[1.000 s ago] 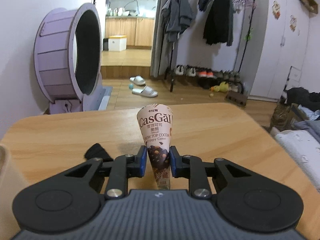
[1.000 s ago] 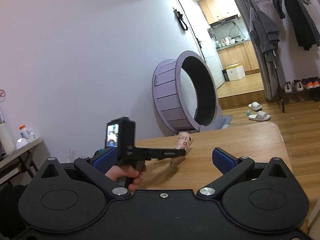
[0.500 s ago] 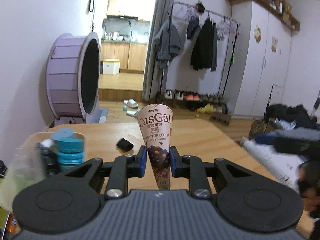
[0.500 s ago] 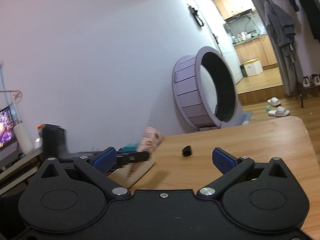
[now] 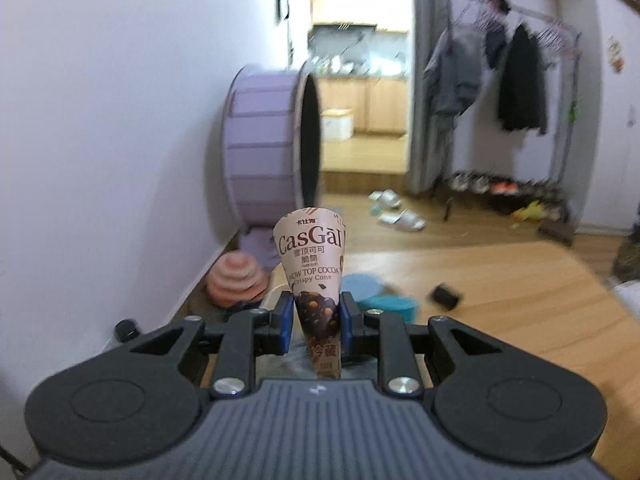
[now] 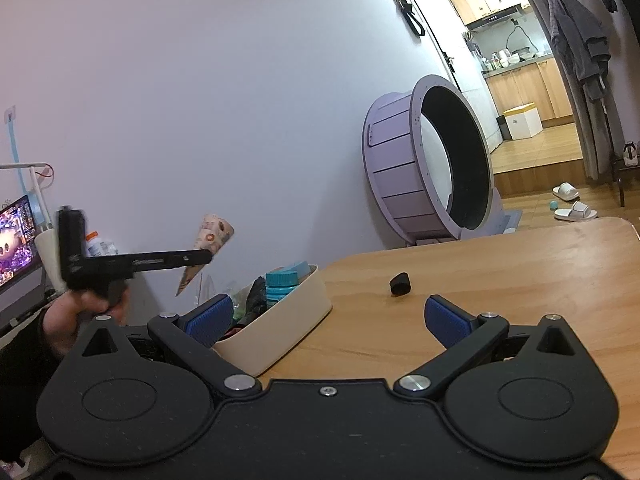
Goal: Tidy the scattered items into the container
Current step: 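Carry the cone over the cream bin and open the left gripper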
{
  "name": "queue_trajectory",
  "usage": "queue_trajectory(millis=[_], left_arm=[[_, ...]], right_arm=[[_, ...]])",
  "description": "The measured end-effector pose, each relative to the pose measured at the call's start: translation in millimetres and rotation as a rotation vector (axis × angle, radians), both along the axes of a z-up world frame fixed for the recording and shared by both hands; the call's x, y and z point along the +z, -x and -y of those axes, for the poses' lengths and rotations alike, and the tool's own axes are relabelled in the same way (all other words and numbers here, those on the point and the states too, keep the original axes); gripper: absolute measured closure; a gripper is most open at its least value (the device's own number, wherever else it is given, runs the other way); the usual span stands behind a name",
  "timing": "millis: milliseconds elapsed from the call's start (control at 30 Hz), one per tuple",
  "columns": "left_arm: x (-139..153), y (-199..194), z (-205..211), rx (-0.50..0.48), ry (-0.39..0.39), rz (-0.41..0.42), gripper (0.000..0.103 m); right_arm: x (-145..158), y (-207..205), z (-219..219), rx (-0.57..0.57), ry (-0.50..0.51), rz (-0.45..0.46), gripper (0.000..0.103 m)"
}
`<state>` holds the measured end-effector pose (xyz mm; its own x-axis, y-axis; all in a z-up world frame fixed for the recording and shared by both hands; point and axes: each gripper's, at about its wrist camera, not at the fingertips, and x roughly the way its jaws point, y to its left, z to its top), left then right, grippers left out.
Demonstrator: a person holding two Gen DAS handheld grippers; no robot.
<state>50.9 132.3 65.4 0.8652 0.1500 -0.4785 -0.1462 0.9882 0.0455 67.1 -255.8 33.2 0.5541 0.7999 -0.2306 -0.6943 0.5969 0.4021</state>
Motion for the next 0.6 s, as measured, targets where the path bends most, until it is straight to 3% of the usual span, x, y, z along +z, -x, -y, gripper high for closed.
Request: queue_trajectory(millis=[333, 600], left_arm=[[-32, -54, -15, 0.018, -0.030, -0.153, 0.075], [-19, -33, -16, 0.025, -0.059, -0.127, 0.064]], right_arm=[[2, 2, -3, 0.009, 0.031, -0.003, 0.000], [5, 1, -4, 0.012, 0.030, -0.002, 0.000]])
